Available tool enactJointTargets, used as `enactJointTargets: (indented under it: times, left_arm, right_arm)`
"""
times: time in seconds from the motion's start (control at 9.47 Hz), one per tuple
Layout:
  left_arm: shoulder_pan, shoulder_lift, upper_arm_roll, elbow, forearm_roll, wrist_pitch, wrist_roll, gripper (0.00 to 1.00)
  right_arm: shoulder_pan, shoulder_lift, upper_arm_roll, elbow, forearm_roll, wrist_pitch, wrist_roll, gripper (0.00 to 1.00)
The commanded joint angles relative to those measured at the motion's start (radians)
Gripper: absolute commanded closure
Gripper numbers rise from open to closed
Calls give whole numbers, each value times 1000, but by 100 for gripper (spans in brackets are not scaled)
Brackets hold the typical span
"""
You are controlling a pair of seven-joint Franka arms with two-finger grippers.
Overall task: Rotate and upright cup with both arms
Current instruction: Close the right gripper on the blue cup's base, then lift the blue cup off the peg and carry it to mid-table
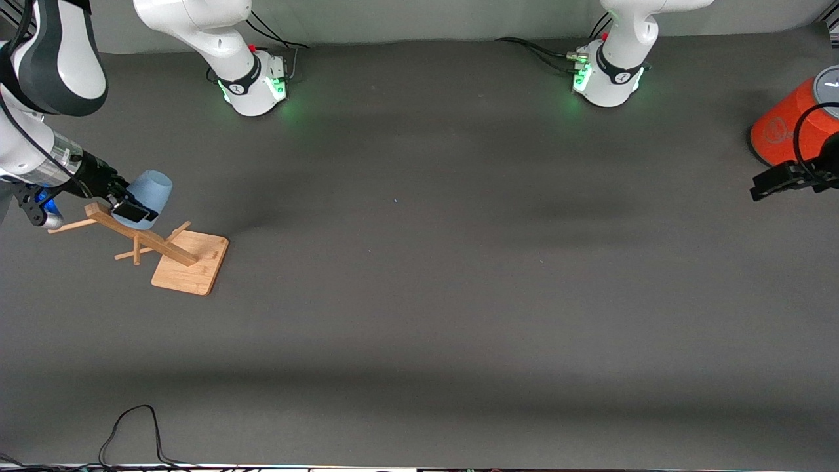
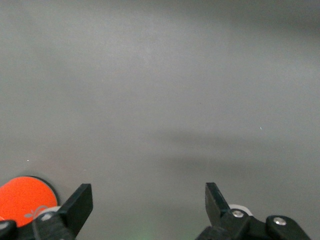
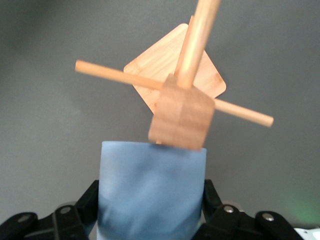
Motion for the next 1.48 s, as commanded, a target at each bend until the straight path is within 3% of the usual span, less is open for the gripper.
enactJointTargets:
  times: [0.0,0.32,0.42,0.74,0.95,1.16,1.37]
  left_arm:
    - [34,36,-3,11,-28,46,4,0]
    - [45,36,-17,19,-31,60,1,0]
    - [31,35,-35,21,-17,49,-2,0]
    - [19,33,-38,19,-16,52,1,0]
    - [19,36,-38,19,-16,49,14,0]
    - [10,35,-43,21,-17,31,-2,0]
    - [10,36,-43,21,-20,41,15,0]
  right_arm:
    - [59,-108,4,-5,14,-79,62,37]
    - [208,-182,7,39,3,-180,238,38]
    - [269,-184,35,65,2,-200,325,38]
    - [305,-115,234,136,9,-182,551,38]
    - [308,77,399,312,11,-173,802,41]
    - [320,307,524,529,-35,-162,1069,41]
    - [442,546,540,733,-159,-157,1305,42]
